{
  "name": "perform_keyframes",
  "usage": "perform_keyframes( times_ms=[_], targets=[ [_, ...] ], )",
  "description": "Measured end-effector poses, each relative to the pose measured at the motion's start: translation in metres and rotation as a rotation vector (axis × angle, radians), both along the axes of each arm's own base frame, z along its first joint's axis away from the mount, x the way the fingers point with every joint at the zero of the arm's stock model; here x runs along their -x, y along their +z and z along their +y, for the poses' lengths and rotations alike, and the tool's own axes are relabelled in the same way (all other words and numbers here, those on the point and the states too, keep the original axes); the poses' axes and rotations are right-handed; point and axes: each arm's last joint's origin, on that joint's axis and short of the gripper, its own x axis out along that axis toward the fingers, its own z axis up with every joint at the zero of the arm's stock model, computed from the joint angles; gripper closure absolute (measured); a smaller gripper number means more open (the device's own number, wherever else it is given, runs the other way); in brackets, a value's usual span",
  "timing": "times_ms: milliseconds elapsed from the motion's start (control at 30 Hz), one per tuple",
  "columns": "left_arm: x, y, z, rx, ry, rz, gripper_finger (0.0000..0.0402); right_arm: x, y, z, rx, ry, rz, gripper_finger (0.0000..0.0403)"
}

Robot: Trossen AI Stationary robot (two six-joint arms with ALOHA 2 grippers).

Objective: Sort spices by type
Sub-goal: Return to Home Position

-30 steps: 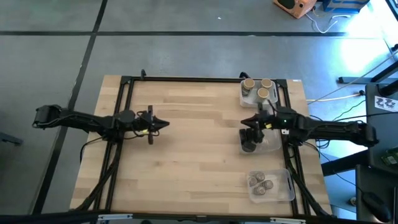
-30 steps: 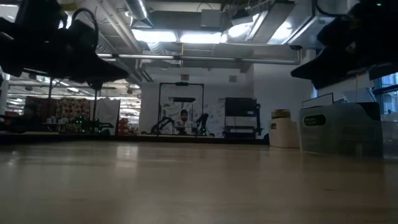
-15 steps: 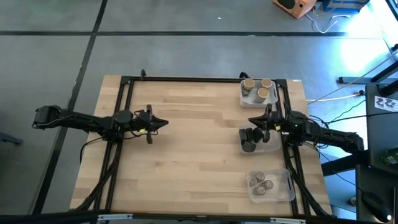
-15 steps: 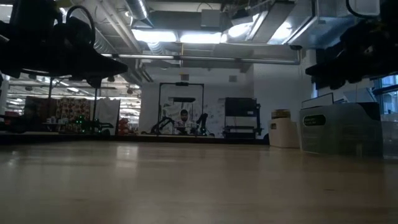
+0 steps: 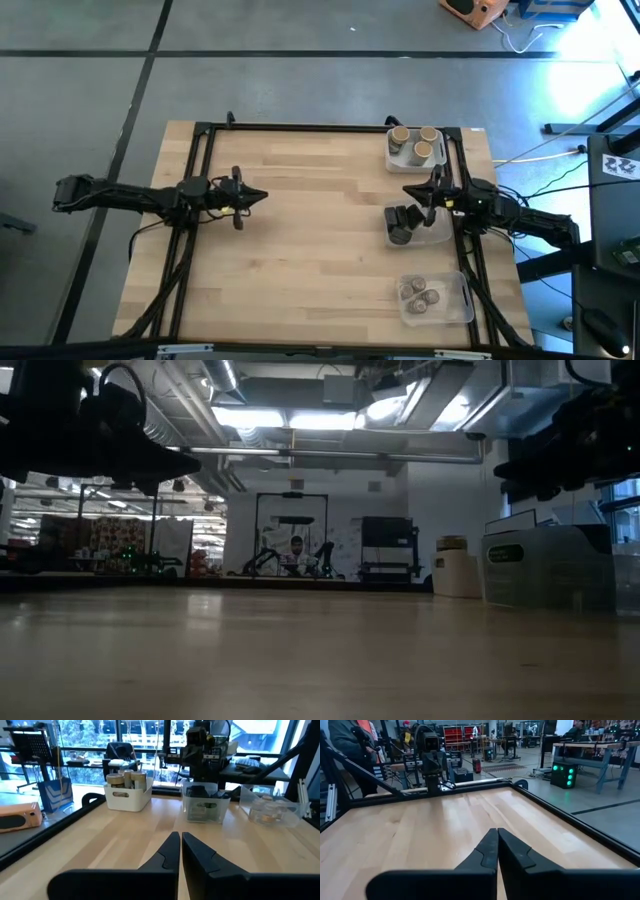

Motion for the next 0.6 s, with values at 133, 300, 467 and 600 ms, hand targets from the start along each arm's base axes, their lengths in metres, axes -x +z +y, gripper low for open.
perform_keyframes(
  times_ms=[133, 300, 467, 600],
  targets=[
    [0.008, 0.001, -0.001, 0.030, 0.001, 0.004, 0.0396, 0.000, 0.000, 0.000, 0.000, 0.000, 0.002, 0.0391],
    [0.020, 0.000, -0.001, 0.091, 0.014, 0.017, 0.0396, 0.000, 0.000, 0.000, 0.006, -0.010, 0.004, 0.0391],
    [0.032, -0.001, -0.002, 0.105, 0.015, 0.007, 0.0396, 0.000, -0.001, 0.000, 0.006, -0.009, 0.006, 0.0391],
    [0.039, 0.006, -0.004, 0.084, -0.001, -0.076, 0.0396, 0.000, -0.001, 0.000, 0.010, -0.008, 0.008, 0.0391]
  ],
)
